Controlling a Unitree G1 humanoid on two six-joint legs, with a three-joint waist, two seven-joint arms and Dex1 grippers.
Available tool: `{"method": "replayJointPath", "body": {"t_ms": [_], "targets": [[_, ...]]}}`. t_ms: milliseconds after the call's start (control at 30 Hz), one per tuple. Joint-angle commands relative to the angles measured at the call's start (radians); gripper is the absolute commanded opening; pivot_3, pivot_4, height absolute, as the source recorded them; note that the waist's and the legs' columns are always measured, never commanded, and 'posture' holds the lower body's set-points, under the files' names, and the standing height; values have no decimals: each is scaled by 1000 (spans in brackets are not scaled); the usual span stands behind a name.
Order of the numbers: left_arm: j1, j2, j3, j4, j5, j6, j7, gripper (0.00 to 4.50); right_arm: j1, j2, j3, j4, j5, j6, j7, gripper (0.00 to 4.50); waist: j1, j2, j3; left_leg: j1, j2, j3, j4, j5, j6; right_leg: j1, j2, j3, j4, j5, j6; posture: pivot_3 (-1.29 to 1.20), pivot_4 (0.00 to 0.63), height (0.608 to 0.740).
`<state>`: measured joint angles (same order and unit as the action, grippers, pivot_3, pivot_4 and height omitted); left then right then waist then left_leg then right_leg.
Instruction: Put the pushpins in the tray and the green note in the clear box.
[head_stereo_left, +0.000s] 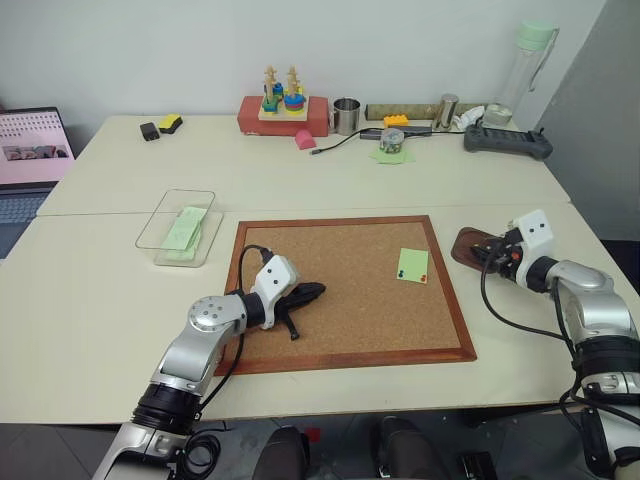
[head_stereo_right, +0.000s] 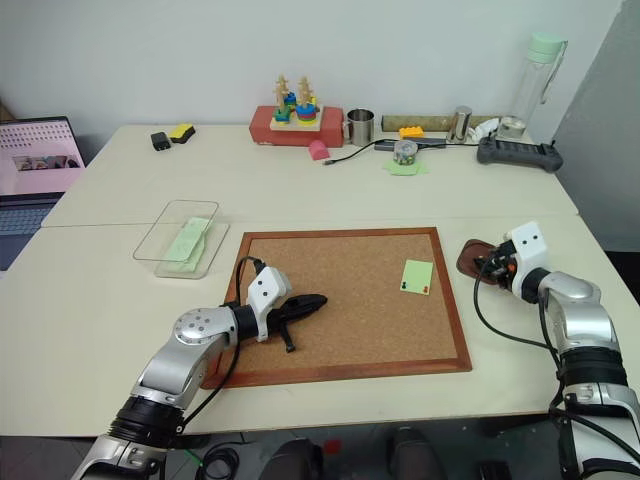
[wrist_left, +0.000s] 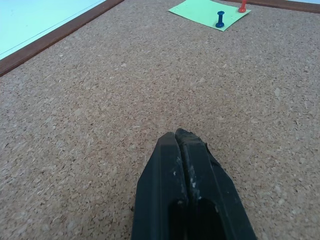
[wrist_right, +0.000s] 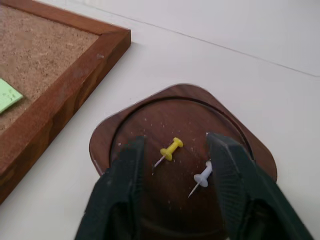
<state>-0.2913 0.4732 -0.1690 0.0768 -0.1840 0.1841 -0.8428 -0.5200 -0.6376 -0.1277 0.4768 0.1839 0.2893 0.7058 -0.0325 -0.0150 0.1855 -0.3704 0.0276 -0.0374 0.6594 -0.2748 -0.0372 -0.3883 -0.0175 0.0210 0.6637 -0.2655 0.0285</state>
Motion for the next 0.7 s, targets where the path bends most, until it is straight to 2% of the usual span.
{"method": "replayJointPath", "body": {"t_ms": [33, 200, 300, 433, 700], "targets": [[30, 10, -10, 24, 22, 29, -1, 0, 8, -28, -33, -104, 50, -25, 66, 3095, 0, 0, 0, 0, 0, 0, 0, 0, 0, 0, 0, 0, 0, 0, 0, 0, 150, 740], [31, 13, -8, 24, 20, 29, -4, 0, 104, -46, 34, -306, 89, -16, 218, 3095, 0, 0, 0, 0, 0, -1, 0, 0, 0, 0, 0, -1, 0, -1, 2, 0, 150, 740], [28, 15, -5, 28, 20, 29, -5, 0, 139, -39, 65, -360, 86, -17, 241, 3095, -1, 0, 0, 0, 1, -1, 0, 0, 0, 0, 0, -1, 0, -1, 2, 0, 150, 740], [29, 19, 0, 26, 18, 32, -5, 0, 179, -14, 119, -373, 52, -62, 244, 3095, -1, 0, 0, 0, 1, -1, 0, 0, 0, 0, 1, 0, 0, -2, 3, 0, 150, 740], [33, 23, 1, 21, 19, 33, -8, 0, 156, 23, 136, -319, 44, -96, 231, 3095, -1, 0, 0, 0, 1, -1, 0, 0, 0, 0, 1, 0, 0, -2, 3, 0, 150, 740]]}}
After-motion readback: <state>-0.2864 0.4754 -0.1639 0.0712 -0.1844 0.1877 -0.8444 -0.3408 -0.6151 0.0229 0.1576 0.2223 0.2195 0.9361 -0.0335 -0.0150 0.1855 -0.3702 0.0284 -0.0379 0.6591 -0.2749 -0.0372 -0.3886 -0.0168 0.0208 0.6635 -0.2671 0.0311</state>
